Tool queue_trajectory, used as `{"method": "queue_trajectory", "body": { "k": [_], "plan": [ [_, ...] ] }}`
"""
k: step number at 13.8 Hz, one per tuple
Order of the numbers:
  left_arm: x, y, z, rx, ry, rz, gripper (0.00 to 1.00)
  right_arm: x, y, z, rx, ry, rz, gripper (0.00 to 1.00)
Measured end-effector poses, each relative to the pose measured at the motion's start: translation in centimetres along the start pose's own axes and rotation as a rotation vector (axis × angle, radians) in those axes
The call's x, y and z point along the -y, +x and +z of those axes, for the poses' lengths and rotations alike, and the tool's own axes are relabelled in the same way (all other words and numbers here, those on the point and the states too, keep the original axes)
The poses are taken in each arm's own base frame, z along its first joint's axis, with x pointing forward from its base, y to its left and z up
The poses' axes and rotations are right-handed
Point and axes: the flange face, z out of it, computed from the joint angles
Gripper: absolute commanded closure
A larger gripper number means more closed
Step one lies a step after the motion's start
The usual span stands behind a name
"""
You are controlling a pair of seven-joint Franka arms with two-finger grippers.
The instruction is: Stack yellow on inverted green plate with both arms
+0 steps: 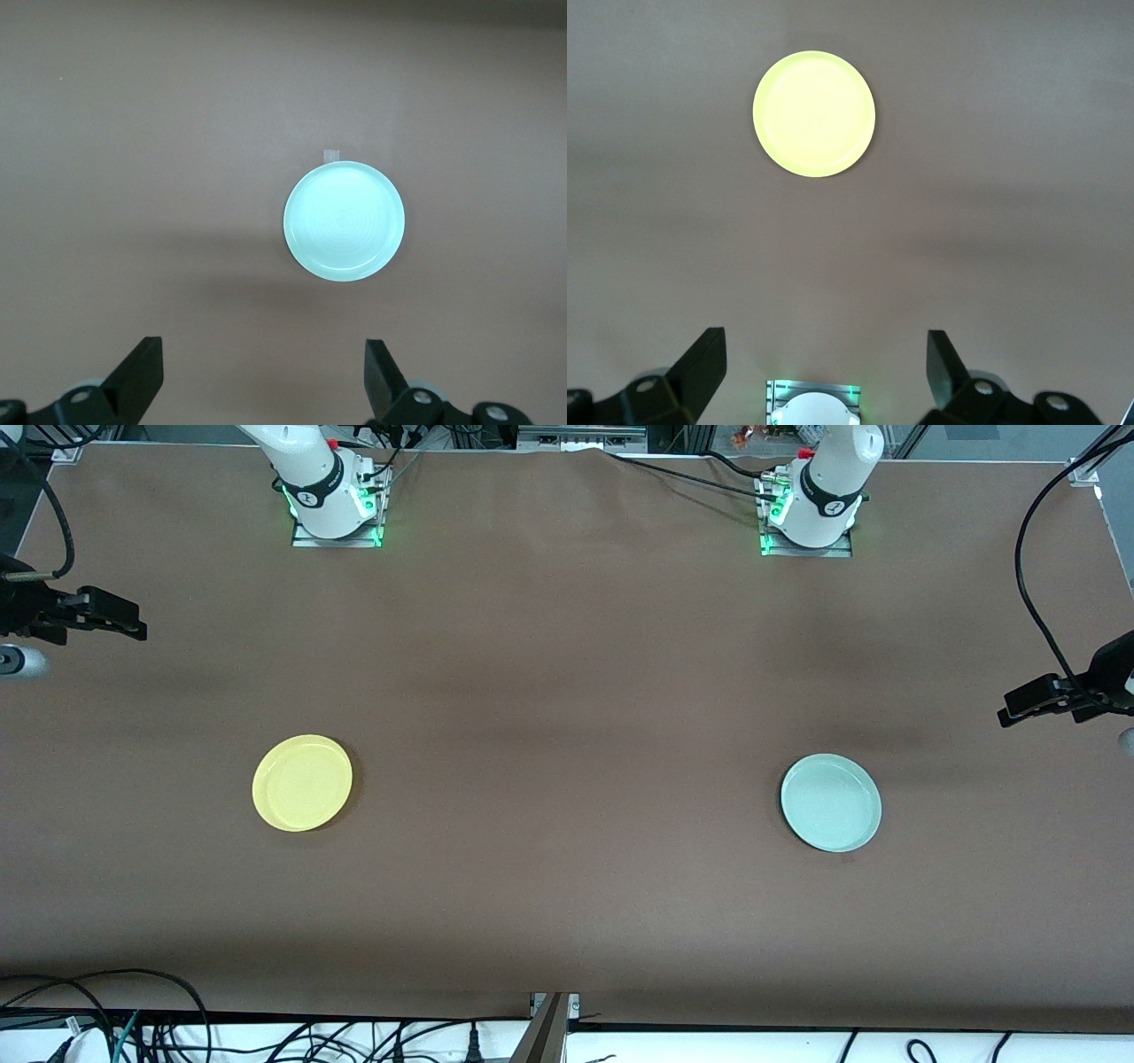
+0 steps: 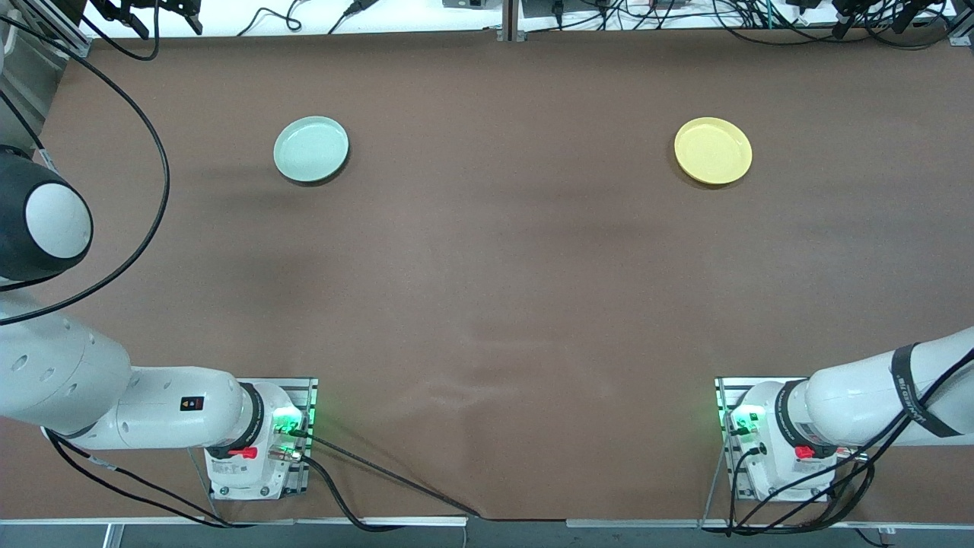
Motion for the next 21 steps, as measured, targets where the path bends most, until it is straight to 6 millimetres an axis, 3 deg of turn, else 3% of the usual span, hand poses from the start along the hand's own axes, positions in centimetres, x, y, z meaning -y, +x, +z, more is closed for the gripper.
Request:
{"method": "queue_trajectory", "body": {
  "k": [8, 10, 21],
  "plan": [
    [0.3, -0.1, 0.0, 0.009, 0.001, -0.006, 0.0, -0.4, 2.0, 3.0, 0.055, 0.004, 0.007, 0.0],
    [0.3, -0.1, 0.0, 0.009, 0.001, -0.006, 0.0, -1.8, 2.3, 3.7, 0.069, 0.008, 0.034, 0.0],
    [0.3, -0.1, 0.0, 0.008, 0.001, -0.006, 0.0, -2.3, 2.2, 3.8, 0.069, 0.01, 0.042, 0.0]
  ]
}}
